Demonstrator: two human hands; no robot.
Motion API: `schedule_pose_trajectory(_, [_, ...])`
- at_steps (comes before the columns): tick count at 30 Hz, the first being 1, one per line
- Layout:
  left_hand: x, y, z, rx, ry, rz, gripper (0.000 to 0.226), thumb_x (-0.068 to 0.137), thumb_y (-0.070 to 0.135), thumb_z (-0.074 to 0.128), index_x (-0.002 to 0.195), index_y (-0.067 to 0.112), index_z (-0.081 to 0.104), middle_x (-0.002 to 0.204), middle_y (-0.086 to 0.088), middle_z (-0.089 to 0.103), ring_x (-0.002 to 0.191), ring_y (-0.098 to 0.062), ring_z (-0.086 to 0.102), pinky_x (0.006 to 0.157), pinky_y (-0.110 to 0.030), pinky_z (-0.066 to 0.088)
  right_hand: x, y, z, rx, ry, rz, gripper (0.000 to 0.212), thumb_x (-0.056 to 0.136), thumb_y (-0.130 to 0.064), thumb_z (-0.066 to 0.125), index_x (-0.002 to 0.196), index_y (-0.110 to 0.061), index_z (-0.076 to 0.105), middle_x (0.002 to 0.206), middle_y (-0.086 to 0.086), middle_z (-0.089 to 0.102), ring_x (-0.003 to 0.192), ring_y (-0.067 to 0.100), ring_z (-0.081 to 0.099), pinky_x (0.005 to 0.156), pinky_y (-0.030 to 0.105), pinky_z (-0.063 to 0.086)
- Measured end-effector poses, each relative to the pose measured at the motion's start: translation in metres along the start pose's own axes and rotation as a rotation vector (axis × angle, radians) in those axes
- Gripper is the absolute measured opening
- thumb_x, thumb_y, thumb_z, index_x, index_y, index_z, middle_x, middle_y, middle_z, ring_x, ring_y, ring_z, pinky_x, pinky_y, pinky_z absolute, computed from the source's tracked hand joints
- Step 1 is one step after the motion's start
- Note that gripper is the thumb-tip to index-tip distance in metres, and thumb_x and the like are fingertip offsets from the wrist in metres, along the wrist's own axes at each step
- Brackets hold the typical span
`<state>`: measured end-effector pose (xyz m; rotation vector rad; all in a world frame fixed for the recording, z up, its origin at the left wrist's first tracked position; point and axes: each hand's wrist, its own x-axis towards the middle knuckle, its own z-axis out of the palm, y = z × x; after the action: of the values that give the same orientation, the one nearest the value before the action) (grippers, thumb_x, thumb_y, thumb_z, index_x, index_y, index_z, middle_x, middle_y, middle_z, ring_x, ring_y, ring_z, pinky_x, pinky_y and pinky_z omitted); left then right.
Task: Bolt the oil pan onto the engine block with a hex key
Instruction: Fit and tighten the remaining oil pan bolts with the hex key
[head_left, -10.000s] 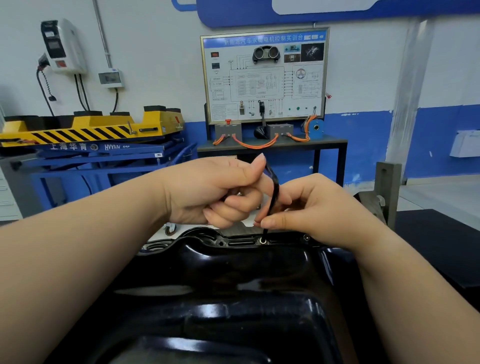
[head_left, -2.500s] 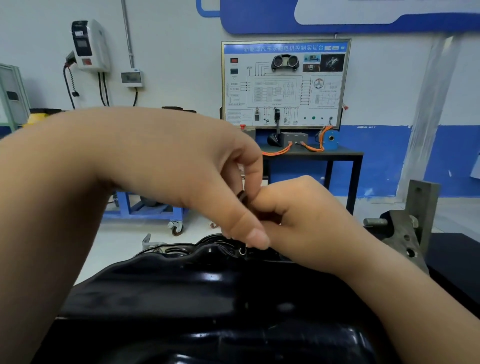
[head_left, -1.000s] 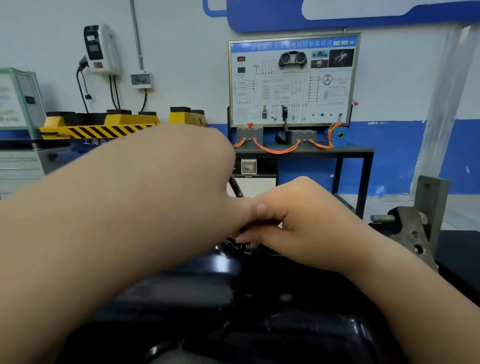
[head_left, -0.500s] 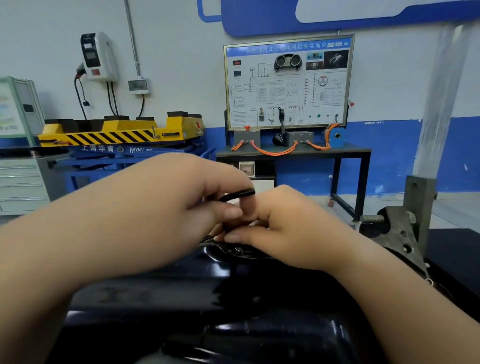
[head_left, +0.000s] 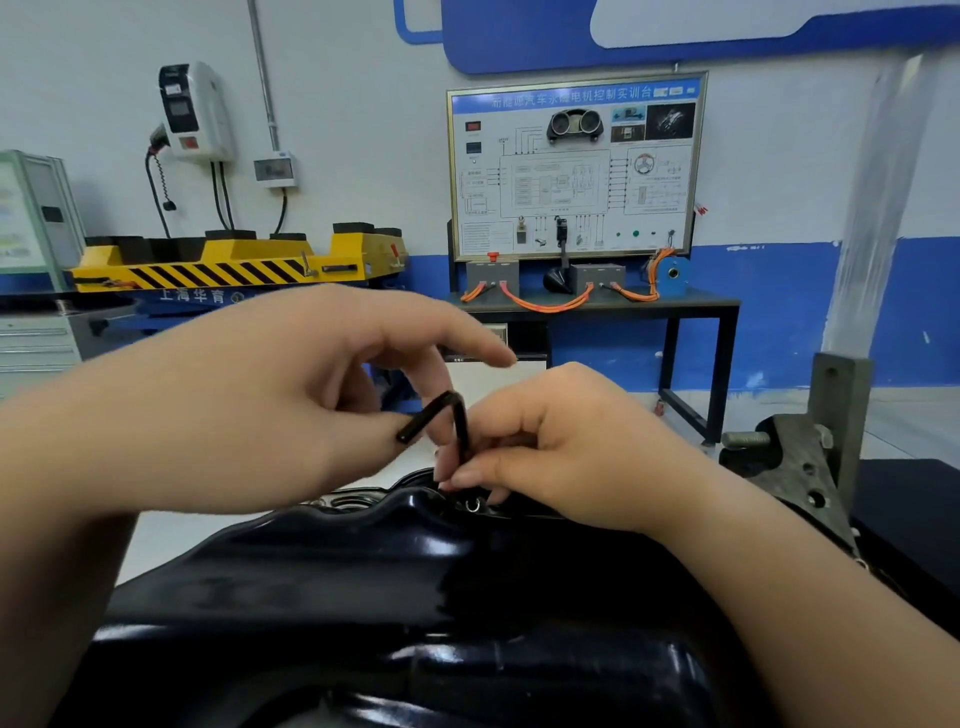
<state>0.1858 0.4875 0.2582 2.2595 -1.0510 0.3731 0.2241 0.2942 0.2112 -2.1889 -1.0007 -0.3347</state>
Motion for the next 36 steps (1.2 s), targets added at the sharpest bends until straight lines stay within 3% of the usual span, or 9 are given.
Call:
schedule_pose_trajectory(2, [0.004, -0.001, 0.001, -0.047, -0.027, -0.009, 0.043, 0.061, 0.026, 0.063, 0.100, 0.045, 0.066, 0.075, 0.008, 0.070, 0.035, -0.007, 0.038, 0.039, -0.010, 0.034, 0.000, -0.001, 0.000, -0.024, 0.028, -0.021, 0.008, 0.081, -0.010, 0.072, 0.083, -0.016, 0.076, 0.061, -0.011, 0.066, 0.065, 0.007, 0.065, 0.067, 0.021, 0.051])
schedule_pose_trajectory(7, [0.010, -0.008, -0.005, -0.079, -0.022, -0.082, 0.043, 0.055, 0.060, 0.064, 0.094, 0.041, 0.066, 0.075, 0.007, 0.072, 0.039, -0.008, 0.044, 0.047, -0.013, 0.043, 0.002, -0.004, 0.001, -0.090, 0.031, -0.038, 0.006, 0.078, -0.011, 0.074, 0.083, -0.015, 0.075, 0.062, -0.018, 0.062, 0.066, -0.004, 0.060, 0.071, 0.021, 0.050])
schedule_pose_trajectory(10, [0.012, -0.008, -0.001, 0.005, -0.006, -0.075, 0.040, 0.059, 0.066, 0.060, 0.087, 0.039, 0.069, 0.069, 0.009, 0.072, 0.058, -0.035, 0.060, 0.064, -0.050, 0.057, 0.002, -0.006, 0.001, -0.104, 0.031, -0.050, 0.006, 0.075, -0.013, 0.077, 0.080, -0.011, 0.074, 0.077, -0.009, 0.073, 0.075, 0.000, 0.065, 0.072, 0.021, 0.050])
schedule_pose_trajectory(13, [0.013, -0.008, 0.003, -0.028, -0.004, -0.072, 0.041, 0.059, 0.066, 0.060, 0.094, 0.044, 0.066, 0.067, 0.009, 0.072, 0.064, -0.043, 0.058, 0.066, -0.063, 0.052, 0.004, -0.007, 0.001, -0.149, 0.023, -0.053, 0.015, 0.073, -0.018, 0.080, 0.083, -0.008, 0.074, 0.079, -0.006, 0.074, 0.078, -0.001, 0.064, 0.072, 0.022, 0.050])
schedule_pose_trajectory(16, [0.014, -0.008, 0.005, -0.109, 0.065, -0.111, 0.054, 0.048, 0.069, 0.064, 0.097, 0.047, 0.062, 0.067, 0.008, 0.072, 0.066, -0.035, 0.062, 0.073, -0.048, 0.057, 0.006, -0.007, 0.000, -0.181, 0.017, -0.038, 0.020, 0.072, -0.023, 0.080, 0.083, -0.009, 0.072, 0.078, -0.004, 0.072, 0.078, 0.005, 0.064, 0.072, 0.030, 0.049])
schedule_pose_trajectory(20, [0.013, -0.004, 0.007, 0.004, 0.060, 0.035, 0.024, 0.057, 0.051, 0.073, 0.075, 0.036, 0.068, 0.053, 0.023, 0.060, 0.032, 0.005, 0.039, 0.040, -0.002, 0.033, 0.006, -0.009, 0.000, -0.212, 0.019, -0.059, 0.019, 0.071, -0.026, 0.081, 0.081, -0.013, 0.071, 0.075, -0.001, 0.069, 0.076, 0.008, 0.060, 0.067, 0.028, 0.045])
schedule_pose_trajectory(25, [0.011, -0.002, 0.007, 0.158, 0.014, 0.118, 0.017, 0.070, 0.027, 0.067, 0.079, 0.041, 0.070, 0.045, 0.024, 0.051, 0.031, 0.005, 0.034, 0.038, -0.003, 0.030, 0.005, -0.006, 0.000, -0.142, -0.027, -0.006, 0.009, 0.077, -0.019, 0.076, 0.083, -0.017, 0.070, 0.070, -0.011, 0.064, 0.074, 0.002, 0.059, 0.064, 0.014, 0.044])
schedule_pose_trajectory(29, [0.012, -0.005, 0.003, 0.188, 0.010, 0.083, 0.023, 0.069, 0.030, 0.064, 0.080, 0.050, 0.070, 0.065, 0.008, 0.066, 0.041, -0.007, 0.046, 0.045, -0.017, 0.040, 0.002, -0.007, -0.001, -0.061, -0.102, 0.020, 0.018, 0.086, -0.008, 0.067, 0.101, -0.016, 0.072, 0.090, -0.009, 0.073, 0.084, -0.002, 0.064, 0.074, 0.010, 0.047])
schedule_pose_trajectory(36, [0.013, -0.003, 0.004, 0.130, 0.000, 0.066, 0.023, 0.067, 0.035, 0.065, 0.085, 0.048, 0.070, 0.064, 0.009, 0.066, 0.036, -0.005, 0.043, 0.042, -0.010, 0.036, -0.001, -0.009, -0.004, -0.068, -0.150, 0.064, 0.025, 0.089, -0.001, 0.058, 0.105, -0.015, 0.071, 0.096, -0.005, 0.074, 0.084, -0.004, 0.064, 0.078, 0.009, 0.048])
